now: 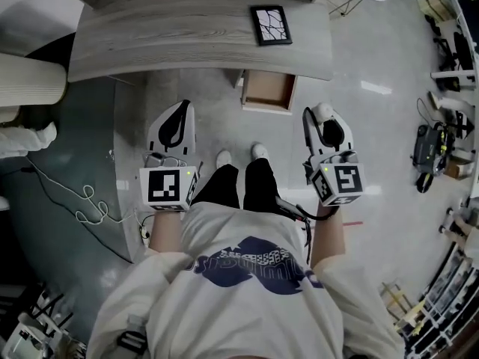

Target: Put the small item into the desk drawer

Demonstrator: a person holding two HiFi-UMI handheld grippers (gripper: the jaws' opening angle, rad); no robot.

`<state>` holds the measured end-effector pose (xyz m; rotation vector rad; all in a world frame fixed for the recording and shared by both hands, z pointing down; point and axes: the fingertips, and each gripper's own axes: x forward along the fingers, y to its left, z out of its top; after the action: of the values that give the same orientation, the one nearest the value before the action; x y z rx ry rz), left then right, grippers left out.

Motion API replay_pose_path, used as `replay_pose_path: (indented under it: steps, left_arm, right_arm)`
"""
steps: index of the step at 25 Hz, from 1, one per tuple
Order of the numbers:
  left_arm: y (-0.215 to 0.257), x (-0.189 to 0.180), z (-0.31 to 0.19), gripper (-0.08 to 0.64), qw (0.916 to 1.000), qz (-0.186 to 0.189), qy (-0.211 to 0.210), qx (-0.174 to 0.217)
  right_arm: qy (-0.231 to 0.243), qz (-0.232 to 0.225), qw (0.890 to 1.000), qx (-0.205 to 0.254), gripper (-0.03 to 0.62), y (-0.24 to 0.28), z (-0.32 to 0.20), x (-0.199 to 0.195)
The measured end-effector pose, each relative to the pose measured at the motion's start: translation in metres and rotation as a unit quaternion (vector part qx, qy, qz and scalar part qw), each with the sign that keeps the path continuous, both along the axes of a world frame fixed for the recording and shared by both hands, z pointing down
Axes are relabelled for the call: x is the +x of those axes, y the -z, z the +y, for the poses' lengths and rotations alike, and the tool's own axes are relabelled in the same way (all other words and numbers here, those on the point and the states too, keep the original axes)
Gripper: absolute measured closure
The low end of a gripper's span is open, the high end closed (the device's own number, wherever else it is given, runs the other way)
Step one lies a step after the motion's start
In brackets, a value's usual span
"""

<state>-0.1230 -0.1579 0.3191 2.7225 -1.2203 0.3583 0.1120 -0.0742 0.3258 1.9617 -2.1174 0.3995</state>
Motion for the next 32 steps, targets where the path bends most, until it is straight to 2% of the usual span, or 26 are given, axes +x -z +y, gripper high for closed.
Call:
replay_pose_path:
  steps: [6,11,15,18,22,28,32]
  left_arm:
    - [-0.026,0.01,-0.002,0.551,0.9997,-0.023,0.009,-0.004]
    - [-0.052,0.029,-0.004,0.551,0.9993,-0.028,0.017,-0.016]
    - [-0.078,0.048,-0.006,0.552,0.9991,-0.033,0.015,-0.024]
    - [-0.1,0.064,-0.001,0.552,0.9988,-0.031,0.012,-0.035]
    - [-0.128,0.084,0.001,0.551,0.9983,-0.041,-0.004,-0.042]
    - [-0.161,0.089,-0.001,0.551,0.9983,-0.038,0.006,-0.043]
    - [-0.177,0.087,-0.001,0.551,0.9979,-0.037,0.016,-0.05]
  right_arm:
    - [0.03,-0.01,0.999,-0.031,0.466,-0.041,-0.019,0.005]
    - [0.061,0.0,0.997,-0.053,0.466,-0.083,-0.037,0.019]
    - [0.087,0.022,0.992,-0.086,0.466,-0.138,-0.056,0.033]
    - [0.111,0.039,0.985,-0.124,0.466,-0.183,-0.063,0.041]
    - [0.15,0.077,0.975,-0.144,0.466,-0.225,-0.076,0.043]
    - [0.199,0.114,0.958,-0.173,0.466,-0.28,-0.085,0.034]
    - [0.231,0.155,0.937,-0.214,0.466,-0.311,-0.084,0.024]
